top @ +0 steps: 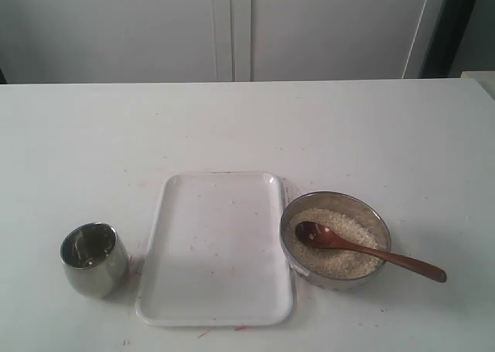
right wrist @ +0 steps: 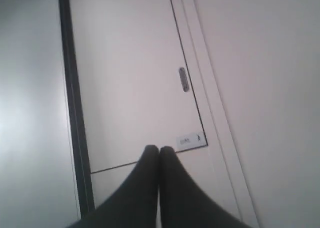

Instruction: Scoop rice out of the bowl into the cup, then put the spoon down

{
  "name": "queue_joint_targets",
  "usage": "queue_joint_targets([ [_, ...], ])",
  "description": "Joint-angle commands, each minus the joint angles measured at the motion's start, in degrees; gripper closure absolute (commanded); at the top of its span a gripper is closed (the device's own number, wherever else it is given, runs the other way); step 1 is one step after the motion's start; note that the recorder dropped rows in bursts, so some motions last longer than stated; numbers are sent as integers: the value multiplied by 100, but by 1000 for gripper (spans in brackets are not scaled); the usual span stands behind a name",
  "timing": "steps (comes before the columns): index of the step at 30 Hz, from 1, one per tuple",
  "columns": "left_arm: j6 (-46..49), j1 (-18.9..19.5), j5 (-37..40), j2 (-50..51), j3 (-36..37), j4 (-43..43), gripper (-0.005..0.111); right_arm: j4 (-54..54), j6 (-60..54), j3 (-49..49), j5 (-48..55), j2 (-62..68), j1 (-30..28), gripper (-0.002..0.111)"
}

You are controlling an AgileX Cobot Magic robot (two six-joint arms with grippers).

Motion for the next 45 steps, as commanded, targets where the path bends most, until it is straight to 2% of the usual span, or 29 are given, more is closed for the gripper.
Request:
queue_joint_targets([
  [1, -3, -41, -23, 4, -38, -46, 92, -7, 741, 5, 937, -25, -28, 108],
  [4, -3, -41, -23, 4, -38, -46, 92, -81, 1675, 5, 2019, -25, -17, 108],
  [6, -3, -41, -23, 4, -38, -46, 92, -579, 2322, -161, 2918, -25, 61, 108],
  [11, -3, -41, -23, 4, -38, -46, 92, -847, 2263, -953, 3843, 227, 544, 108],
  [14, -3, -41, -23, 4, -38, -46, 92, -462, 1281, -1656, 4815, 793, 1038, 108],
  [18, -3, -41, -23, 4, -38, -46, 92, 845, -1546, -2939, 6901, 1930, 1668, 108],
  [21, -3, -41, -23, 4, -38, -46, 92, 1396, -2902, -3719, 8028, 2885, 1926, 108],
  [25, -3, -41, -23, 4, -38, -46, 92, 1383, -4538, -4975, 9527, 4208, 1993, 108],
  [29, -3, -41, -23, 4, -38, -46, 92, 1400, -4981, -5733, 10118, 5332, 2564, 108],
  [33, -3, -41, -23, 4, -38, -46, 92, 1280, -5594, -5830, 10358, 6368, 2951, 108],
  [41, -3, -41, -23, 4, -38, -46, 92, 1279, -5830, -5744, 10317, 7251, 2997, 107],
  [45, -3, -41, -23, 4, -38, -46, 92, 1316, -6200, -5544, 10208, 7253, 2997, 93],
])
